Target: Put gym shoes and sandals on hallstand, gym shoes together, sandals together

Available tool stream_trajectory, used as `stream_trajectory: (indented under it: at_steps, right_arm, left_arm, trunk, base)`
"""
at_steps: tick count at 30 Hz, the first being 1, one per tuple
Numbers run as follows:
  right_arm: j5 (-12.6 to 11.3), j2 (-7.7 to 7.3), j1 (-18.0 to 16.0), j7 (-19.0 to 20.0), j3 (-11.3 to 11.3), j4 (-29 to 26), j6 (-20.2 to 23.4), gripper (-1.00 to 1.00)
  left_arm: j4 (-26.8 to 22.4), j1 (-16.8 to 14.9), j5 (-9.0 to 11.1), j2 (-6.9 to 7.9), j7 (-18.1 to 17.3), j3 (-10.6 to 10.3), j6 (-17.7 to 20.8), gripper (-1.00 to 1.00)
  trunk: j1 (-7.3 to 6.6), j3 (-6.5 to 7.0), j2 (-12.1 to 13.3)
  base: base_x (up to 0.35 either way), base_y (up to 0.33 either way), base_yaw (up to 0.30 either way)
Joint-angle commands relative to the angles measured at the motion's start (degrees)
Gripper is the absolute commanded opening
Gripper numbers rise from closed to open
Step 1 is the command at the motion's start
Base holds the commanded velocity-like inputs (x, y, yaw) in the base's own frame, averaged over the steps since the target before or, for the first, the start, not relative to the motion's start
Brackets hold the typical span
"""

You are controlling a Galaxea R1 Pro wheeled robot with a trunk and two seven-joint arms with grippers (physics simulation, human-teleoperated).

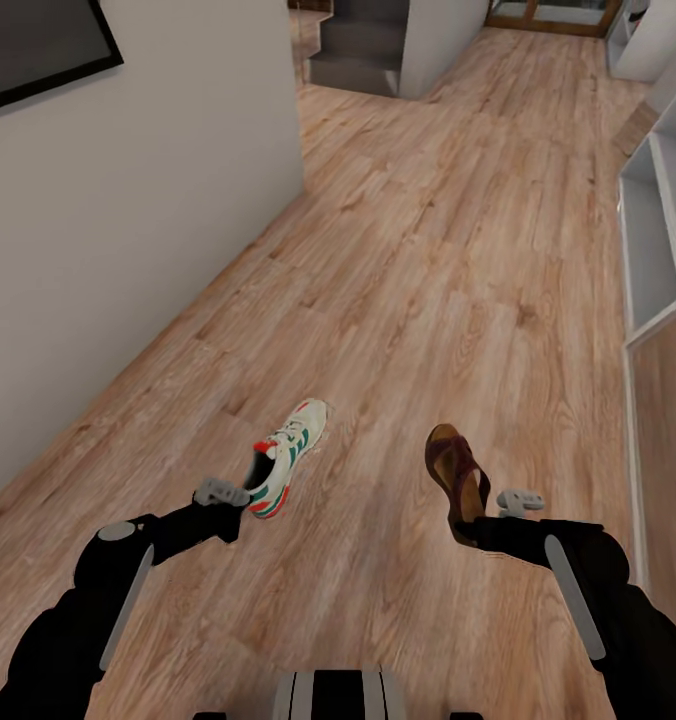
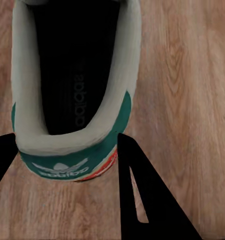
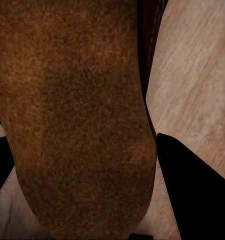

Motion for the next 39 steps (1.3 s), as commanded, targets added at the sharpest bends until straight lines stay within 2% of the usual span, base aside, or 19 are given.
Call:
stream_trajectory:
  at_steps: [1,4,5,8,9,11,13,17,19,20,22,28,39]
  right_arm:
    - [-0.43,0.00,-0.04,-0.13,-0.04,-0.02,0.28,-1.00]
    - [-0.35,0.00,-0.03,-0.28,0.02,0.10,0.28,-1.00]
    - [-0.30,0.00,-0.03,-0.32,0.02,0.14,0.28,-1.00]
    - [0.07,0.04,-0.03,-0.39,0.03,0.20,0.28,-1.00]
    - [0.66,0.05,-0.03,-0.59,0.02,0.22,-1.68,-1.00]
    - [1.61,0.06,-0.03,-1.43,0.03,0.22,-4.38,-1.00]
    - [2.80,0.08,-0.03,-4.54,0.04,0.23,-6.70,-1.00]
    - [3.42,0.10,-0.04,-10.46,0.07,0.27,-7.91,-1.00]
    - [3.55,0.09,-0.03,-12.19,0.11,0.30,-8.09,-1.00]
    - [3.58,0.10,-0.03,-12.50,0.12,0.31,-8.11,-1.00]
    - [3.61,0.29,-0.03,-12.89,0.14,0.31,-8.14,-1.00]
    - [3.64,3.78,-0.03,-13.05,0.11,0.32,-8.15,-1.00]
    - [3.58,4.21,-0.03,-12.95,0.13,0.40,-8.13,-1.00]
  left_arm:
    - [-0.11,-0.03,-0.21,-0.07,3.43,-0.01,0.23,-1.00]
    - [-0.12,-0.03,-0.06,-0.22,10.32,-0.12,0.23,-1.00]
    - [-0.13,-0.03,-0.04,-0.38,11.40,-0.14,0.23,-1.00]
    - [-0.15,-0.04,-0.16,-1.12,12.76,-0.16,0.23,-1.00]
    - [-0.16,-0.04,-0.26,-1.85,13.22,-0.15,0.23,-1.00]
    - [-0.17,-0.04,-0.32,-2.37,13.58,-0.11,0.23,-1.00]
    - [-0.17,-0.04,-0.27,-2.68,17.01,-0.11,0.23,-1.00]
    - [-0.17,-0.04,-0.06,-3.60,25.56,-0.34,0.23,-1.00]
    - [-0.17,-0.04,0.01,-4.39,29.37,-0.49,0.23,-1.00]
    - [-0.17,0.00,-0.02,-4.56,30.16,-0.53,0.23,-1.00]
    - [-0.17,0.04,-0.17,-4.78,31.18,-0.59,0.17,-1.00]
    - [-0.17,0.12,-0.16,-4.78,31.51,-0.61,0.15,-1.00]
    - [-0.17,0.75,-0.02,-4.86,31.55,-1.37,0.15,-1.00]
  trunk:
    - [0.03,0.05,-0.01]
    - [0.03,0.30,-0.01]
    - [0.03,0.39,-0.01]
    - [0.03,0.65,-0.01]
    - [0.03,0.74,-0.01]
    - [0.03,0.92,-0.01]
    - [0.03,1.09,-0.01]
    - [0.03,1.44,-0.01]
    - [0.03,1.62,-0.01]
    - [0.03,1.71,-0.01]
    - [0.03,1.89,-0.01]
    - [0.03,2.41,-0.01]
    - [0.03,3.38,-0.01]
  base:
    - [0.333,0.000,-0.085]
    - [0.333,0.000,-0.090]
    - [0.333,0.000,-0.089]
    - [0.333,0.000,-0.074]
    - [0.333,0.000,-0.022]
    - [0.333,0.000,-0.012]
    - [0.333,0.000,-0.004]
    - [0.333,0.000,-0.001]
    - [0.333,0.000,0.000]
    - [0.333,0.000,0.000]
    - [0.333,0.000,0.000]
    - [0.333,0.000,0.000]
    - [0.333,0.000,0.000]
